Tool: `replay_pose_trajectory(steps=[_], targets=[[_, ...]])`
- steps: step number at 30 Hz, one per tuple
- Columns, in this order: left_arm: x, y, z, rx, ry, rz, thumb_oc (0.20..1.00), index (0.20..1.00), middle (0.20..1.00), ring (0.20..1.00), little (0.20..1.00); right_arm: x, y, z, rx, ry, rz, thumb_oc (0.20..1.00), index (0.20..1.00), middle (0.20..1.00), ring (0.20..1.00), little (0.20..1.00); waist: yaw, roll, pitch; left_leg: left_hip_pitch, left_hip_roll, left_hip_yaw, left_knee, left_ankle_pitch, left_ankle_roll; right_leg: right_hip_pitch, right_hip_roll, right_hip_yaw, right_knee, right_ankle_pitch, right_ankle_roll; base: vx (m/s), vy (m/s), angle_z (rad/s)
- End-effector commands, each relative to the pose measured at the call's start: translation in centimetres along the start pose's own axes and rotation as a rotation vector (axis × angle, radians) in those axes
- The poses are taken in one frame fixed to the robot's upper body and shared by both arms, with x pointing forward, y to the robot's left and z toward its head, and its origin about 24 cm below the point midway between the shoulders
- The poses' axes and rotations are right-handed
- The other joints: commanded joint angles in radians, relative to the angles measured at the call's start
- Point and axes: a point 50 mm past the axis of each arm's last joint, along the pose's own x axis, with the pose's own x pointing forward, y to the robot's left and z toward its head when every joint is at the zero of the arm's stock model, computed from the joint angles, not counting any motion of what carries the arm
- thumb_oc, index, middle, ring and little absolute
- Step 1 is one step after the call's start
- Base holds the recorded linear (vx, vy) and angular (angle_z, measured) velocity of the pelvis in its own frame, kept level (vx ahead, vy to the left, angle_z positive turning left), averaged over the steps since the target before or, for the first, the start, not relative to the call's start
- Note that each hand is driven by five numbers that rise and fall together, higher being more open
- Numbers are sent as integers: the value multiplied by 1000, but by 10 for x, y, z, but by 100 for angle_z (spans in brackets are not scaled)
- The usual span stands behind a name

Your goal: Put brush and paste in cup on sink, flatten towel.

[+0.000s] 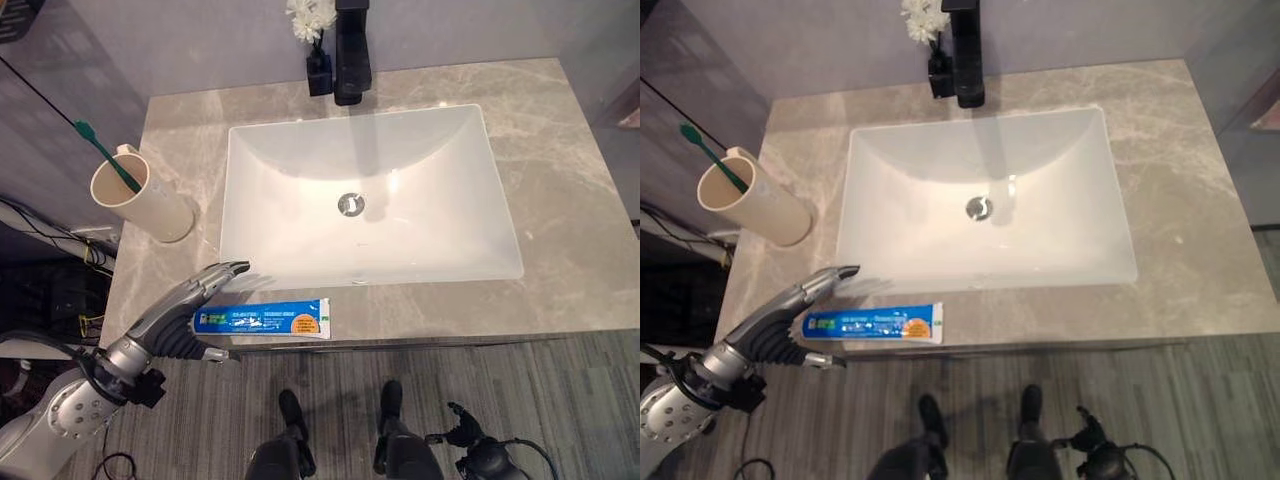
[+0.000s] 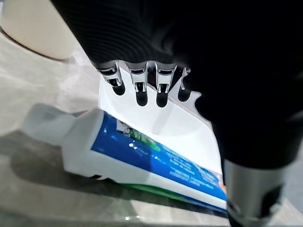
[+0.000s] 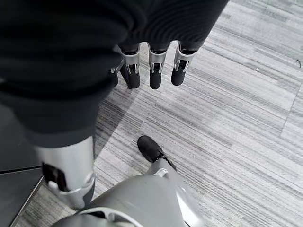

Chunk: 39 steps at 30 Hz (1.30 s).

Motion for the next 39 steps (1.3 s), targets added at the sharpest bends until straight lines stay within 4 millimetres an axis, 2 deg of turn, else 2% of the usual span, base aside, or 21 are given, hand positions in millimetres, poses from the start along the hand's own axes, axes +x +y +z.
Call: replay_pose_trajectory(steps=[1,9,16,26,27,30,31,33,34,37,39], targets=[[2,14,4,59,-38,39,1000,1000,1000,1000,1000,3,7,14,-14,-37,12,1000,1000,1000,1000,1000,-9,-14,-18,-13,92,-11,7,51,-86,-32,-47,38,0,20,67,0,0,0],[1,10,-15,162,32,5,1000,1000,1000,1000,1000,3,4,17,-13,-54,-1,1000,1000,1000,1000,1000,-14,-23,-3,-18,105,0,7,58,-94,-43,-35,37,0,19,64,0,0,0],[1,8,-15,224,26,-30,1000,1000,1000,1000,1000,4,5,21,-15,-73,-4,1000,1000,1000,1000,1000,-13,-26,1,-16,117,12,7,59,-102,-50,-28,43,0,15,65,0,0,0],[2,14,-8,241,7,21,1000,1000,1000,1000,1000,5,4,23,-17,-67,-8,1000,1000,1000,1000,1000,-10,-22,5,-17,123,22,7,61,-107,-64,-21,50,0,16,62,0,0,0],[2,13,-9,237,12,22,937,937,937,937,937,5,3,24,-18,-67,-9,1000,1000,1000,1000,1000,-10,-23,6,-17,124,24,7,61,-107,-66,-21,51,0,17,62,0,0,0],[1,4,-16,210,46,6,824,824,824,824,824,7,1,28,-21,-72,-16,1000,1000,1000,1000,1000,-11,-27,5,-15,125,32,7,60,-107,-70,-19,54,0,19,62,0,0,0],[2,4,-16,209,45,6,824,824,824,824,824,7,1,28,-21,-72,-16,1000,1000,1000,1000,1000,-10,-27,5,-14,125,32,7,60,-107,-70,-19,54,0,19,62,0,0,0],[0,1,-20,211,64,-12,774,774,774,774,774,7,0,30,-18,-77,-21,1000,1000,1000,1000,1000,-11,-28,4,-11,127,38,7,59,-109,-70,-19,55,0,21,62,0,0,0],[0,-1,-22,214,70,-19,680,680,680,680,680,8,-1,30,-17,-77,-22,1000,1000,1000,1000,1000,-9,-30,2,-7,128,41,7,58,-109,-70,-18,57,0,21,62,34,7,-3],[-1,-4,-24,222,83,-32,608,608,608,608,608,8,-1,31,-9,-74,-29,1000,1000,1000,1000,1000,-9,-32,-4,1,129,47,7,55,-109,-66,-17,59,0,20,62,29,5,-6],[-1,-7,-26,216,89,-42,517,517,517,517,517,8,-1,29,-3,-65,-34,1000,1000,1000,1000,1000,-10,-33,-9,7,128,49,7,53,-108,-61,-18,58,0,18,61,32,2,-15]])
